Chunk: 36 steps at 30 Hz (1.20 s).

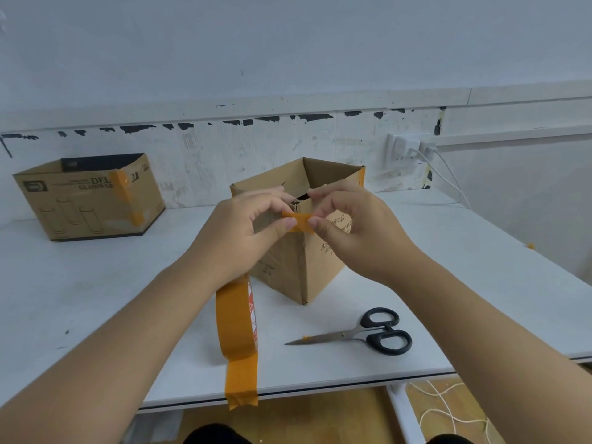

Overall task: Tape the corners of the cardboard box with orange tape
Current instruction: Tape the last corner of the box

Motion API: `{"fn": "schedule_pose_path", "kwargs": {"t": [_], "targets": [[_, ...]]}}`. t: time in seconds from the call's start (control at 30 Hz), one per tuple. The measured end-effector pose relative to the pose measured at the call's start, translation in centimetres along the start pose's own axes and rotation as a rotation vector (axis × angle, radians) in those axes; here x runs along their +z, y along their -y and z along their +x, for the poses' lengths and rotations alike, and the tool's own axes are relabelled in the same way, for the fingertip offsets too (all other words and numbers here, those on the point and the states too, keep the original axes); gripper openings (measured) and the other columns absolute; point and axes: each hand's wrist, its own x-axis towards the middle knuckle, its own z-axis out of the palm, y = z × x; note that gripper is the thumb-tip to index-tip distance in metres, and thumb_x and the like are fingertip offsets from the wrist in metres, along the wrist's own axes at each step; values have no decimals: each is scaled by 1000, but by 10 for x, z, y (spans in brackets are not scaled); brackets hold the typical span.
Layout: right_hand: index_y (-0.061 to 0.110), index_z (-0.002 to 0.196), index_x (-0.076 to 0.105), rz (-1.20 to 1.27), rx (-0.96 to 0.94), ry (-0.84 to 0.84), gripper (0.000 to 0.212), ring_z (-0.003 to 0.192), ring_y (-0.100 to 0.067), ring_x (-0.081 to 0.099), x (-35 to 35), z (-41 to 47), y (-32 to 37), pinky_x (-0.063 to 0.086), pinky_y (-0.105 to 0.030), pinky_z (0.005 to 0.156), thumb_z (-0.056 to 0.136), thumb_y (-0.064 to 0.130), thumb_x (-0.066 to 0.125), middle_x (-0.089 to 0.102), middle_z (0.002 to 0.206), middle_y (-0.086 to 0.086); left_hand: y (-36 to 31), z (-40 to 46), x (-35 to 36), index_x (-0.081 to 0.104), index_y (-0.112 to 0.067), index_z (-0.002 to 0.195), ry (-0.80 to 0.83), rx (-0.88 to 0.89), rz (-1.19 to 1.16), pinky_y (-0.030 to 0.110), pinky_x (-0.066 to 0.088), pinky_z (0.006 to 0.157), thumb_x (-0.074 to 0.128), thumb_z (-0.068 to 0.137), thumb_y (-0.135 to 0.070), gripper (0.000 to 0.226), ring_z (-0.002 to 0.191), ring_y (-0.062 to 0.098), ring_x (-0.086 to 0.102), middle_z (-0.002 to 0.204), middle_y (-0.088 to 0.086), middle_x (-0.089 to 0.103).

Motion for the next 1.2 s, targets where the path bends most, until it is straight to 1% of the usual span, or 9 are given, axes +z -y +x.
{"fn": "schedule_pose_path", "kwargs": {"t": [0.13,0.27,0.4,0.53,0.77,0.87,0.97,1.07,1.2], "targets": [[19,82,68,-16,-22,22,8,107,-4,54,-1,3,-2,38,-18,86,88,23,66,62,118,13,4,-1,1,64,-33,96,2,20,-9,13,27,99,64,88,-28,10,124,-5,44,117,-30,54],[18,82,69,-29,-52,33,9,102,-5,55,-4,4,-4,44,-26,87,88,24,66,61,116,13,5,-3,4,66,-31,98,-13,38,-5,10,27,100,63,88,-27,11,125,-2,46,122,-21,57],[19,82,69,-45,-74,60,7,98,-10,58,-9,8,-3,50,-33,85,87,24,67,61,111,14,4,-1,5,67,-29,99,-22,27,10,0,26,94,62,89,-27,11,120,-2,47,122,-17,58],[21,80,65,4,-71,77,8,102,-12,58,-10,6,-4,51,-32,87,89,21,66,61,114,11,2,-1,8,69,-23,99,-41,14,2,0,26,93,62,89,-27,13,119,-1,47,123,-15,59],[19,81,66,-10,-42,-5,7,99,-12,57,-1,8,-3,50,-35,84,88,21,66,62,110,9,4,2,4,67,-30,97,-17,-22,-13,10,32,88,60,89,-31,10,111,2,52,117,-19,60],[16,81,67,-25,-39,-44,8,97,-11,56,3,9,-3,49,-32,83,87,21,67,62,107,8,4,2,3,65,-32,97,-20,-28,-14,6,33,85,62,89,-29,9,106,-1,53,113,-20,60],[12,82,69,-66,-49,-92,10,95,-11,56,7,10,-2,50,-31,77,87,20,67,62,104,7,1,1,4,66,-29,94,-49,-38,-23,-3,33,80,65,87,-25,9,101,-5,54,109,-19,61],[10,82,69,-93,-59,-130,11,92,-11,57,10,10,-2,51,-30,72,86,20,67,62,102,6,-1,1,5,70,-23,92,-81,-46,-26,-6,31,80,68,85,-22,8,100,1,56,107,-13,64],[10,81,69,-106,-78,-159,13,92,-12,57,13,9,-3,50,-30,71,86,21,67,62,101,4,-3,2,6,71,-19,90,-109,-51,-31,-6,31,82,69,84,-23,8,102,5,58,105,-11,66]]}}
